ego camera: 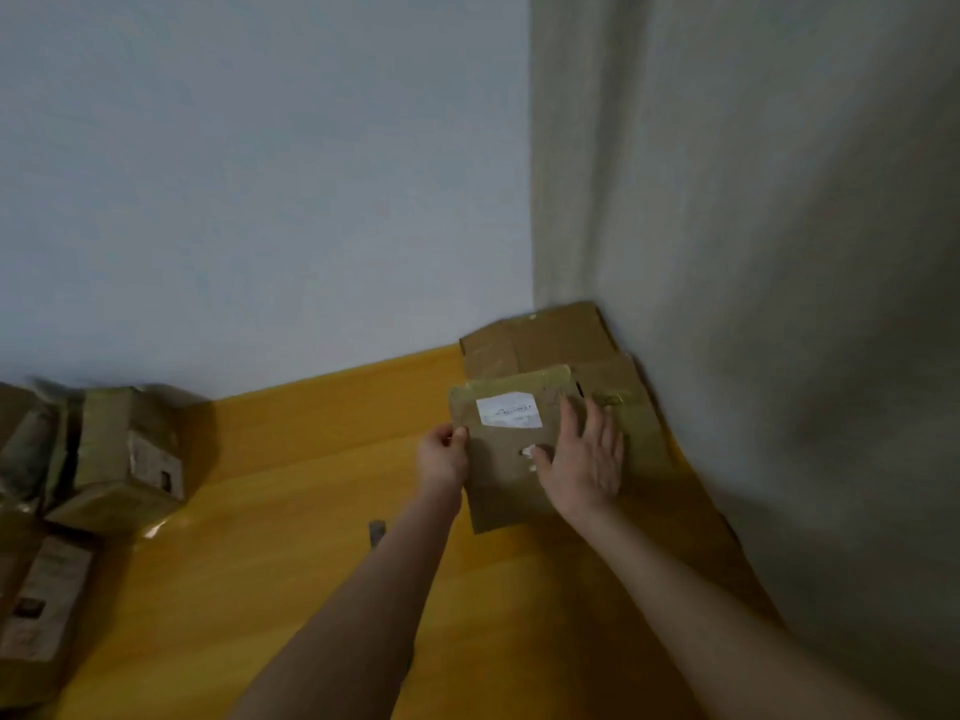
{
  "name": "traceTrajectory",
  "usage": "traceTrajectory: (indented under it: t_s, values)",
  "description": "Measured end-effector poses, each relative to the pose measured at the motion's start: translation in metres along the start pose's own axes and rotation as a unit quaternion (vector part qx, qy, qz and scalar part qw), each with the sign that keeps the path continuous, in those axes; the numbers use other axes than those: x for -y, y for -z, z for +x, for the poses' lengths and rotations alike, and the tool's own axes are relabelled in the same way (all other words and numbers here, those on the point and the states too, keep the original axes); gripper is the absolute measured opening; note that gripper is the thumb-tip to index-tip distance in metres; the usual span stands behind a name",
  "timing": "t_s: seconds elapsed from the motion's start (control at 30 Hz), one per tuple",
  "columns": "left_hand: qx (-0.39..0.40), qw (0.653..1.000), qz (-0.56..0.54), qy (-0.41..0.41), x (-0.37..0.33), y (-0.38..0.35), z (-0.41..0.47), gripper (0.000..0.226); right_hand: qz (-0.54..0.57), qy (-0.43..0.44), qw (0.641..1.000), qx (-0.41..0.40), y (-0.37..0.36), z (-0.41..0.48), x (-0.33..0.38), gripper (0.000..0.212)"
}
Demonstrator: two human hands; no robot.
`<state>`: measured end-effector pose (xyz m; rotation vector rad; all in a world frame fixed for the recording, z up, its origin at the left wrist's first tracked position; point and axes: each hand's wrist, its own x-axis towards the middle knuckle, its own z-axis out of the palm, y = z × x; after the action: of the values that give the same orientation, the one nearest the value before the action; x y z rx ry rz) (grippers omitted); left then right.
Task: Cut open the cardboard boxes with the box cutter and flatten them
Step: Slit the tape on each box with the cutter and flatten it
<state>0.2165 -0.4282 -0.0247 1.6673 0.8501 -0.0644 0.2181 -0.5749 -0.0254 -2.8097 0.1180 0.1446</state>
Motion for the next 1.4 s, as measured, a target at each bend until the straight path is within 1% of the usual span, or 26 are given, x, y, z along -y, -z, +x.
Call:
traceTrajectory:
  t_s: [0.1,0.17,0.27,0.37,0.43,0.5,0.53,0.57,0.7,0.77,0.83,0.9,0.93,0.97,1.03,1.07,1.1,1.17,1.23,1.4]
  values:
    - [-0.004,1.0,0.023,0.007,0.006,-0.03,0.006,0.032,-0.012,0.009,1.0,0.015,-0.008,0.005,-0.025,0.079]
    - [-0.024,0.999,0.024,0.006,0.001,-0.039,0.017,0.034,-0.015,0.031,0.999,0.024,-0.01,0.009,-0.035,0.084]
    - [-0.055,0.998,0.0,-0.009,-0.027,-0.042,0.041,0.036,-0.01,0.074,0.997,0.032,-0.012,0.022,-0.04,0.094]
    - [-0.074,0.997,-0.023,-0.028,-0.058,-0.048,0.074,0.037,-0.024,0.098,0.994,0.043,-0.012,0.048,-0.032,0.091]
    - [-0.055,0.997,-0.03,-0.035,-0.071,-0.056,0.091,0.042,-0.044,0.098,0.993,0.057,-0.011,0.07,-0.024,0.086]
    - [0.002,0.999,-0.031,-0.043,-0.073,-0.063,0.101,0.055,-0.072,0.097,0.989,0.085,-0.015,0.089,-0.017,0.084]
    - [0.03,0.998,-0.014,-0.046,-0.071,-0.066,0.102,0.059,-0.083,0.094,0.987,0.106,-0.017,0.096,-0.015,0.083]
    - [0.052,0.998,-0.001,-0.045,-0.067,-0.069,0.106,0.06,-0.089,0.089,0.984,0.128,-0.021,0.102,-0.013,0.082]
    - [0.14,0.989,0.035,-0.015,-0.044,-0.076,0.108,0.048,-0.091,0.084,0.972,0.199,-0.041,0.116,-0.013,0.083]
    - [0.147,0.988,0.033,-0.022,-0.044,-0.076,0.107,0.048,-0.087,0.092,0.966,0.225,-0.05,0.12,-0.013,0.083]
    - [0.14,0.989,0.04,-0.039,-0.046,-0.074,0.109,0.055,-0.089,0.102,0.961,0.24,-0.055,0.123,-0.013,0.084]
    - [0.148,0.983,0.088,-0.069,-0.044,-0.067,0.11,0.063,-0.097,0.097,0.961,0.241,-0.054,0.123,-0.009,0.085]
    - [0.151,0.973,0.15,-0.088,-0.042,-0.062,0.109,0.068,-0.1,0.088,0.963,0.234,-0.053,0.121,-0.006,0.087]
    - [0.152,0.955,0.23,-0.11,-0.037,-0.056,0.108,0.072,-0.1,0.079,0.967,0.221,-0.052,0.119,-0.002,0.087]
    - [0.13,0.9,0.394,-0.138,-0.027,-0.04,0.098,0.074,-0.094,0.067,0.976,0.185,-0.05,0.111,0.009,0.086]
    - [0.111,0.868,0.457,-0.156,-0.02,-0.03,0.093,0.073,-0.087,0.068,0.979,0.169,-0.049,0.106,0.017,0.084]
    - [0.095,0.838,0.507,-0.178,-0.013,-0.018,0.087,0.072,-0.081,0.075,0.982,0.156,-0.048,0.1,0.026,0.082]
    - [0.073,0.8,0.563,-0.192,-0.001,0.008,0.075,0.074,-0.076,0.1,0.982,0.144,-0.047,0.086,0.047,0.077]
    - [0.066,0.79,0.587,-0.162,0.009,0.039,0.063,0.075,-0.071,0.123,0.979,0.147,-0.047,0.069,0.072,0.075]
    - [0.026,0.809,0.577,-0.104,0.024,0.13,0.036,0.067,-0.059,0.175,0.967,0.176,-0.054,0.017,0.143,0.069]
